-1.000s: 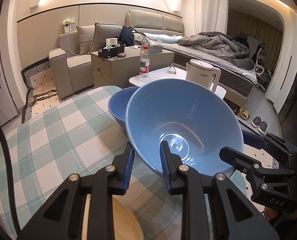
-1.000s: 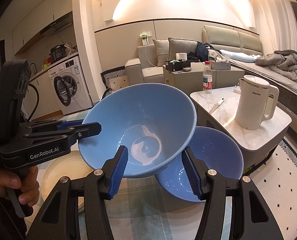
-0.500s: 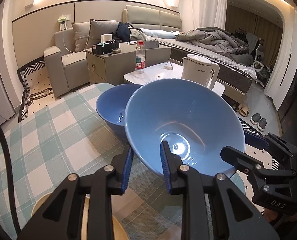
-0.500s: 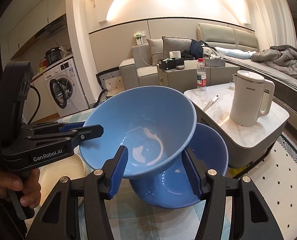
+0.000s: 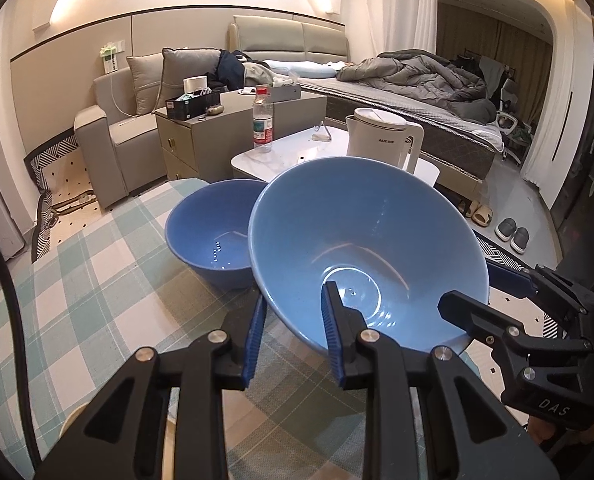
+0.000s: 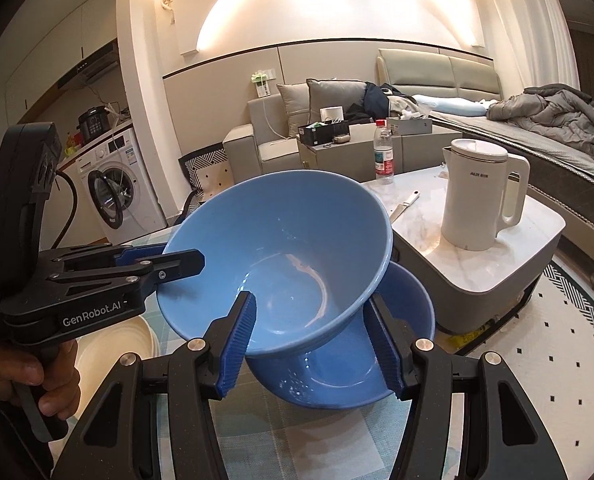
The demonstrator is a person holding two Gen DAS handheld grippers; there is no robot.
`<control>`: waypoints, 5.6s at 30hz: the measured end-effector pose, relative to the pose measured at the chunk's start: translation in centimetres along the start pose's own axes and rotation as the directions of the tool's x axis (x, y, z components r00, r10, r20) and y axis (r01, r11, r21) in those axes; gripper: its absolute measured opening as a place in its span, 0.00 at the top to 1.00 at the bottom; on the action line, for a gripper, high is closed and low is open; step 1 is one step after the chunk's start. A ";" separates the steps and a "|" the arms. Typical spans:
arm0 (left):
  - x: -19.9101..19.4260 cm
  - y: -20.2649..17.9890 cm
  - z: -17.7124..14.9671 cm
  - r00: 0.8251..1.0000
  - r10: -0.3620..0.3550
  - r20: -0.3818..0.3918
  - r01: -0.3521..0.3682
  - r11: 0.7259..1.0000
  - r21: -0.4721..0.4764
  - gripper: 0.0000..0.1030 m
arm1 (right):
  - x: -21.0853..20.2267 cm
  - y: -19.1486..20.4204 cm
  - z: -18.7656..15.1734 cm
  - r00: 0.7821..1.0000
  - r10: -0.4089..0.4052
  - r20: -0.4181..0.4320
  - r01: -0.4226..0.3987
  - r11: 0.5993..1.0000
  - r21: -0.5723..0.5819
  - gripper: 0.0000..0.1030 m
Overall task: Organize plates and bowls
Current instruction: 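Lower the held blue bowl into the other blue bowl with both tools, then open both tools to release the nested blue bowl, then move both open tools toward the remaining blue bowl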
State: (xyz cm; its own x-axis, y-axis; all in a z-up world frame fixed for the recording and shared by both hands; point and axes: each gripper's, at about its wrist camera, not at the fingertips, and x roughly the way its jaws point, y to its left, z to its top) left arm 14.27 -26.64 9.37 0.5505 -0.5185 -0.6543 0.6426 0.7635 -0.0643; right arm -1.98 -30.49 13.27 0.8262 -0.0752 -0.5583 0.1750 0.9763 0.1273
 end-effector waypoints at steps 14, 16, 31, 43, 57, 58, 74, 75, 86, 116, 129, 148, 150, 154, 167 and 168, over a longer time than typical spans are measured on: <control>2.0 -1.3 0.3 0.999 -0.033 -0.035 0.033 0.999 0.004 0.74 | 0.1 -1.9 -0.3 0.999 -0.026 -0.019 0.026 0.999 0.021 0.44; 2.2 -1.4 0.3 0.999 -0.035 -0.041 0.035 0.999 0.006 0.74 | 0.2 -2.1 -0.4 0.999 -0.032 -0.026 0.032 0.999 0.022 0.44; 4.5 -2.0 -0.2 0.994 -0.048 -0.096 0.048 0.999 0.003 0.74 | 2.0 -3.5 -0.8 0.995 -0.059 -0.081 0.062 0.998 0.034 0.44; 5.5 -2.3 -0.7 0.990 -0.054 -0.127 0.054 0.999 -0.002 0.73 | 3.3 -3.6 -0.9 0.987 -0.091 -0.132 0.093 0.996 0.010 0.44; 5.9 -2.6 -1.4 0.986 -0.068 -0.150 0.067 0.998 -0.008 0.73 | 3.8 -3.5 -1.1 0.980 -0.118 -0.163 0.117 0.993 -0.012 0.41; 5.9 -2.6 -1.5 0.986 -0.070 -0.154 0.070 0.998 -0.007 0.72 | 3.9 -3.6 -1.2 0.979 -0.118 -0.166 0.118 0.993 -0.012 0.40; 5.6 -2.0 -1.7 0.984 -0.068 -0.166 0.063 0.997 -0.034 0.48 | 3.8 -4.6 -1.0 0.979 -0.129 -0.161 0.130 0.992 -0.004 0.21; 5.5 -1.8 -1.7 0.984 -0.070 -0.167 0.064 0.997 -0.042 0.48 | 3.8 -4.7 -1.0 0.979 -0.129 -0.159 0.130 0.992 -0.003 0.21; 4.1 1.1 -1.7 0.990 -0.039 -0.135 0.020 0.989 -0.143 0.18 | 3.0 -4.7 0.4 0.986 -0.111 -0.122 0.111 0.994 -0.005 0.03; 1.4 5.7 -0.3 0.999 0.039 -0.037 -0.045 0.977 -0.208 0.00 | 3.5 -3.3 6.4 0.993 0.004 -0.121 -0.030 0.977 -0.211 0.01; 1.9 7.4 0.2 0.997 0.062 -0.040 -0.070 0.971 -0.231 0.00 | 3.8 -3.8 10.2 0.987 0.061 -0.148 -0.099 0.960 -0.263 0.01; 4.0 9.4 0.2 0.994 0.075 -0.083 -0.095 0.959 -0.268 0.00 | 9.7 -3.5 11.8 0.964 0.118 -0.240 -0.178 0.953 -0.246 0.01; 4.3 9.4 0.3 0.994 0.072 -0.088 -0.093 0.959 -0.268 0.00 | 10.2 -3.6 12.1 0.961 0.122 -0.247 -0.182 0.954 -0.239 0.01; 4.8 9.3 0.4 0.994 0.070 -0.088 -0.090 0.963 -0.255 0.00 | 11.5 -3.8 12.8 0.959 0.116 -0.258 -0.183 0.950 -0.251 0.01; 7.1 10.0 0.7 0.992 0.057 -0.115 -0.086 0.962 -0.260 0.01 | 17.5 -4.7 13.1 0.932 0.100 -0.347 -0.188 0.955 -0.230 0.01; 7.3 10.2 0.7 0.991 0.054 -0.119 -0.084 0.961 -0.264 0.01 | 17.8 -4.6 13.1 0.931 0.100 -0.350 -0.189 0.954 -0.232 0.01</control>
State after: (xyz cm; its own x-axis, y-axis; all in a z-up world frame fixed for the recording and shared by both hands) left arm 25.19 -22.94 4.50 0.5173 -0.4268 -0.7417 0.4302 0.8790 -0.2058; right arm 18.96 -38.99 13.46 0.5995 0.0982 -0.7944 -0.1139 0.9928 0.0367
